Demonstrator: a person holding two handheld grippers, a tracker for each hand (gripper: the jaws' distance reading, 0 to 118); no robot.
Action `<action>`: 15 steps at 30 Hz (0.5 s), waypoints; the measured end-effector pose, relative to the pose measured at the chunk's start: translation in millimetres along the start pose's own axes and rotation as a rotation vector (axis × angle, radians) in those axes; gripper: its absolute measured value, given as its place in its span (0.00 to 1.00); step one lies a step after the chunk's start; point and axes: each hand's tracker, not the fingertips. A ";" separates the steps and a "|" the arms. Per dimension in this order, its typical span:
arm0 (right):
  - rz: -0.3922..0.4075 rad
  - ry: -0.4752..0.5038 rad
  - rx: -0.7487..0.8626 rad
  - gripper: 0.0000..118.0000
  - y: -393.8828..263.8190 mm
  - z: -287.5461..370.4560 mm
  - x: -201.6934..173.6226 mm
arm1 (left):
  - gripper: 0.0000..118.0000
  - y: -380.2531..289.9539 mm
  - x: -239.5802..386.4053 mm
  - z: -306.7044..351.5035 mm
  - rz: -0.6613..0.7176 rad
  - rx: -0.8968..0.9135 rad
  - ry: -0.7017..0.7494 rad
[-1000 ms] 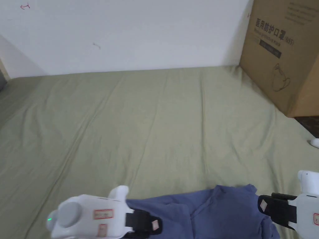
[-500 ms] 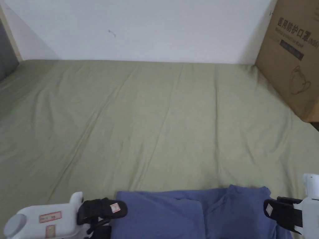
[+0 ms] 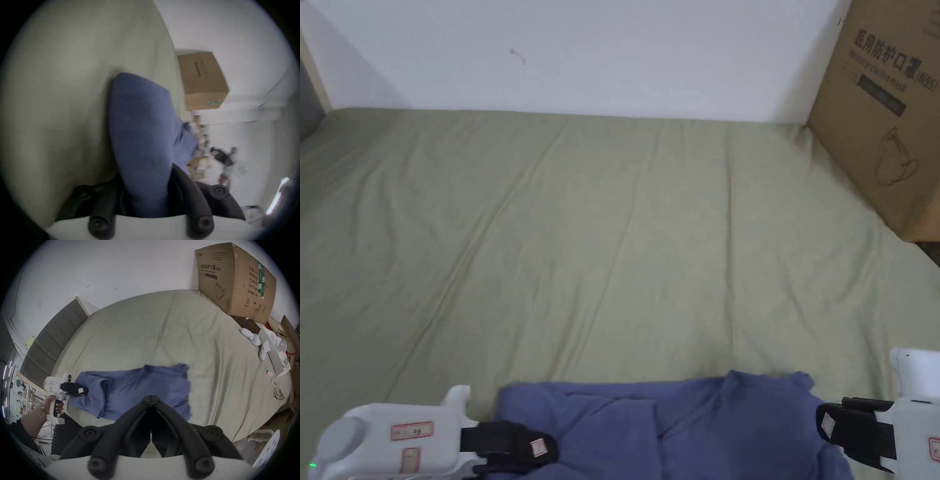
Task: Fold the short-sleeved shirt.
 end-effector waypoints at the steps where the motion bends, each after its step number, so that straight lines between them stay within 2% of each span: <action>1: 0.001 0.002 0.004 0.00 1.0 0.6 0.1 | 0.11 -2.0 -1.4 15.2 -0.043 0.014 0.052; 2: 0.002 0.006 0.008 0.00 2.1 0.9 0.2 | 0.11 -4.3 37.3 44.7 -0.043 0.045 0.101; 4: 0.004 0.012 0.012 0.00 3.0 0.4 0.5 | 0.11 -9.6 56.5 78.9 -0.100 0.099 0.321; 6: 0.006 0.019 0.010 0.00 3.6 -1.0 0.0 | 0.11 -6.9 72.6 106.8 -0.227 0.133 0.566; 8: 0.008 0.024 0.008 0.00 3.0 -3.8 -0.6 | 0.11 -9.2 92.4 119.2 -0.288 0.192 0.705; 10: 0.005 0.031 0.005 0.00 1.8 -6.2 -1.4 | 0.11 -6.0 108.4 119.8 -0.316 0.234 0.679; 12: -0.002 0.041 0.000 0.00 0.3 -8.2 -1.3 | 0.11 -1.4 130.4 106.6 -0.283 0.213 0.516; 15: -0.002 0.051 -0.003 0.00 -2.9 -6.9 -2.1 | 0.12 6.0 157.0 64.1 -0.237 0.163 0.364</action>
